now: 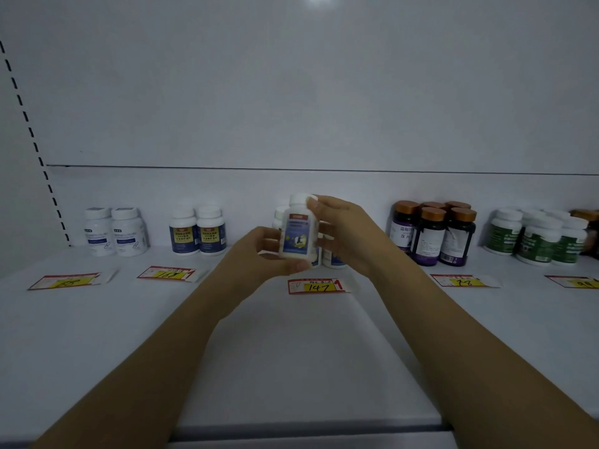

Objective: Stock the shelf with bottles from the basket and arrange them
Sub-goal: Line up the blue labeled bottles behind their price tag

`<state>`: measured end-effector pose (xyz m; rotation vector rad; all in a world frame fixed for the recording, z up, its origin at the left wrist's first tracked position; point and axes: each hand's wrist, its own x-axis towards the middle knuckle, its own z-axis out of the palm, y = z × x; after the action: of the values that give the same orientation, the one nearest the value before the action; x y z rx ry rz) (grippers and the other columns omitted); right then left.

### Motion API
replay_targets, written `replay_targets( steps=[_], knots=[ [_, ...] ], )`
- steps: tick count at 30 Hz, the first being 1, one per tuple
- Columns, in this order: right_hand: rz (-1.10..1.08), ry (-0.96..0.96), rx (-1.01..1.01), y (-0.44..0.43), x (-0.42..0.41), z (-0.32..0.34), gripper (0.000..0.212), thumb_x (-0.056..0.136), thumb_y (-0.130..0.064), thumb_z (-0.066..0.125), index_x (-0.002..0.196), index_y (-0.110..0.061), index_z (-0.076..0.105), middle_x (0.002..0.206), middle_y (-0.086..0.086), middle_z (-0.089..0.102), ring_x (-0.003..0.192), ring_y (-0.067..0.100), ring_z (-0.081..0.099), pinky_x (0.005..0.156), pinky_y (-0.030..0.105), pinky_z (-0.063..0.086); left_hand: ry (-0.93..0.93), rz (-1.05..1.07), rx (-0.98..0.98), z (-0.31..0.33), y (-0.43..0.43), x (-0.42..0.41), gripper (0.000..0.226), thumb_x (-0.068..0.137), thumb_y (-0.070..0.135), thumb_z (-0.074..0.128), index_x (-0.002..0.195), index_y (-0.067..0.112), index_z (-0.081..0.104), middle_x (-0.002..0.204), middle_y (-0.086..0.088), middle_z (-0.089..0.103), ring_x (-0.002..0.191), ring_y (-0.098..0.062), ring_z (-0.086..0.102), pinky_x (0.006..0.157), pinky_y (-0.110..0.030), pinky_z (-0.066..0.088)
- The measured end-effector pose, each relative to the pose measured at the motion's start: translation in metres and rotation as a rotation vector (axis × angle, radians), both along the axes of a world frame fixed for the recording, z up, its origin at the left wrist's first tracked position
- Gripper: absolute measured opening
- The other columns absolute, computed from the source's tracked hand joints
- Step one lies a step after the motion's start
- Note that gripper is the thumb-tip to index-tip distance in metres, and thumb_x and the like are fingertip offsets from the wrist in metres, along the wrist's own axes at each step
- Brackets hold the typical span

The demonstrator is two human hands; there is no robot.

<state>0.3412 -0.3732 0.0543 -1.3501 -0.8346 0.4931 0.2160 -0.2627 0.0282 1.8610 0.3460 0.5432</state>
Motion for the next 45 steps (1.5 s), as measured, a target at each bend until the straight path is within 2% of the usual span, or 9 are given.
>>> replay_targets(
  steps=[4,9,14,20,29,33,37,41,45],
  knots=[
    [0.047,0.030,-0.028,0.000,0.001,-0.001,0.034,0.099,-0.023,0.049,0.129,-0.011,0.056,0.119,0.010,0.065,0.110,0.027,0.062,0.092,0.040,0.053,0.019,-0.006,0.039,-0.002,0.000,0.000,0.050,0.072,0.021,0.079,0.116,0.018,0.056,0.110,0.002,0.065,0.096,-0.015,0.065,0.083,-0.028,0.053],
    [-0.028,-0.108,-0.088,0.001,-0.004,-0.001,0.035,0.089,-0.039,0.060,0.114,-0.014,0.060,0.104,0.003,0.070,0.095,0.021,0.069,0.080,0.032,0.057,0.041,0.008,0.071,0.000,-0.001,0.001,0.051,0.070,0.017,0.081,0.112,0.016,0.051,0.103,0.000,0.065,0.087,-0.016,0.067,0.059,-0.020,0.056],
    [-0.058,-0.052,-0.079,0.000,-0.004,0.000,0.030,0.086,-0.037,0.065,0.098,-0.010,0.061,0.097,0.006,0.071,0.087,0.020,0.069,0.078,0.030,0.057,0.039,-0.047,0.023,-0.001,-0.003,0.000,0.054,0.068,0.007,0.080,0.114,0.013,0.053,0.104,-0.005,0.068,0.087,-0.017,0.068,0.067,-0.023,0.057],
    [-0.061,-0.023,-0.111,-0.001,-0.006,0.001,0.040,0.087,-0.039,0.063,0.108,-0.005,0.061,0.099,0.008,0.071,0.090,0.022,0.068,0.078,0.031,0.057,0.024,-0.057,0.013,-0.002,-0.001,0.000,0.049,0.071,0.008,0.079,0.112,0.013,0.054,0.102,-0.006,0.069,0.086,-0.017,0.069,0.064,-0.020,0.057],
    [-0.045,-0.026,-0.132,-0.002,-0.007,0.002,0.027,0.088,-0.038,0.062,0.095,-0.012,0.060,0.092,0.002,0.070,0.083,0.016,0.068,0.073,0.026,0.056,0.032,-0.070,0.044,-0.003,-0.002,0.001,0.048,0.070,0.013,0.080,0.110,0.019,0.054,0.101,0.002,0.068,0.089,-0.012,0.067,0.071,-0.019,0.055],
    [-0.056,-0.103,-0.088,-0.003,-0.008,0.003,0.030,0.087,-0.034,0.064,0.107,-0.012,0.060,0.099,0.002,0.070,0.086,0.016,0.070,0.074,0.026,0.057,-0.006,-0.042,0.078,-0.005,0.000,0.003,0.049,0.069,0.015,0.081,0.108,0.023,0.051,0.102,0.008,0.065,0.089,-0.007,0.066,0.065,-0.012,0.052],
    [0.012,-0.323,-0.028,-0.004,-0.014,0.007,0.036,0.081,-0.019,0.072,0.114,-0.024,0.058,0.107,-0.011,0.068,0.097,0.006,0.067,0.080,0.023,0.054,-0.126,0.040,0.134,-0.009,0.011,0.005,0.059,0.069,0.004,0.079,0.118,0.018,0.050,0.114,0.005,0.062,0.100,-0.011,0.063,0.075,-0.017,0.052],
    [0.127,-0.502,-0.101,-0.002,-0.024,0.010,0.041,0.078,-0.010,0.075,0.104,-0.032,0.052,0.112,-0.018,0.060,0.113,0.004,0.056,0.090,0.019,0.049,-0.255,0.176,0.310,-0.012,0.019,0.006,0.060,0.069,-0.004,0.078,0.118,0.018,0.051,0.106,0.008,0.058,0.103,-0.014,0.055,0.074,-0.003,0.043],
    [0.159,-0.556,-0.128,-0.002,-0.026,0.009,0.046,0.078,-0.006,0.074,0.111,-0.025,0.048,0.112,-0.020,0.056,0.117,0.006,0.052,0.096,0.020,0.047,-0.279,0.234,0.437,-0.014,0.021,0.005,0.060,0.070,-0.003,0.077,0.123,0.010,0.052,0.103,0.009,0.054,0.098,-0.009,0.050,0.069,0.007,0.035]
  ],
)
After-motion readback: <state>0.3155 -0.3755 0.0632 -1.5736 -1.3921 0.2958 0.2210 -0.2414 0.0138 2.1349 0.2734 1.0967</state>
